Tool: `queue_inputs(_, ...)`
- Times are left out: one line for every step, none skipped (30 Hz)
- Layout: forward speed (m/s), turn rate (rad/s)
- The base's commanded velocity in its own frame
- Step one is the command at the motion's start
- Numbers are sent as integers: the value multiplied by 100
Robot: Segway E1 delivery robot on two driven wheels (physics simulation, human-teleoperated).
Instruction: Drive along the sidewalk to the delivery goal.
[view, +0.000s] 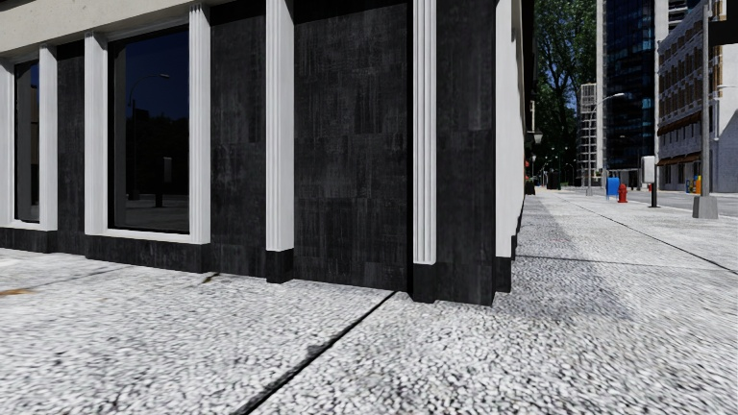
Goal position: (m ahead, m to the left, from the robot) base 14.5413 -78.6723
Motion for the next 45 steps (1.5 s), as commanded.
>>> queue_inputs(0,0)
queue_inputs(0,0)
queue_inputs(0,0)
queue_inputs(0,0)
queue_inputs(0,0)
queue_inputs(0,0)
queue_inputs(0,0)
queue_inputs(0,0)
queue_inputs(0,0)
queue_inputs(0,0)
queue_inputs(0,0)
queue_inputs(0,0)
queue_inputs(0,0)
queue_inputs(0,0)
queue_inputs(0,0)
queue_inputs(0,-3)
queue_inputs(0,-21)
queue_inputs(0,-21)
queue_inputs(12,-27)
queue_inputs(54,-29)
queue_inputs(90,-31)
queue_inputs(90,-31)
queue_inputs(115,-38)
queue_inputs(127,-47)
queue_inputs(127,-47)
queue_inputs(131,-51)
queue_inputs(132,-53)
queue_inputs(132,-53)
queue_inputs(133,-55)
queue_inputs(133,-59)
queue_inputs(133,-62)
queue_inputs(133,-62)
queue_inputs(134,-65)
queue_inputs(134,-66)
queue_inputs(134,-66)
queue_inputs(134,-66)
queue_inputs(134,-66)
queue_inputs(134,-66)
queue_inputs(134,-67)
queue_inputs(134,-67)
queue_inputs(134,-68)
queue_inputs(134,-77)
queue_inputs(134,-77)
queue_inputs(134,-80)
queue_inputs(134,-81)
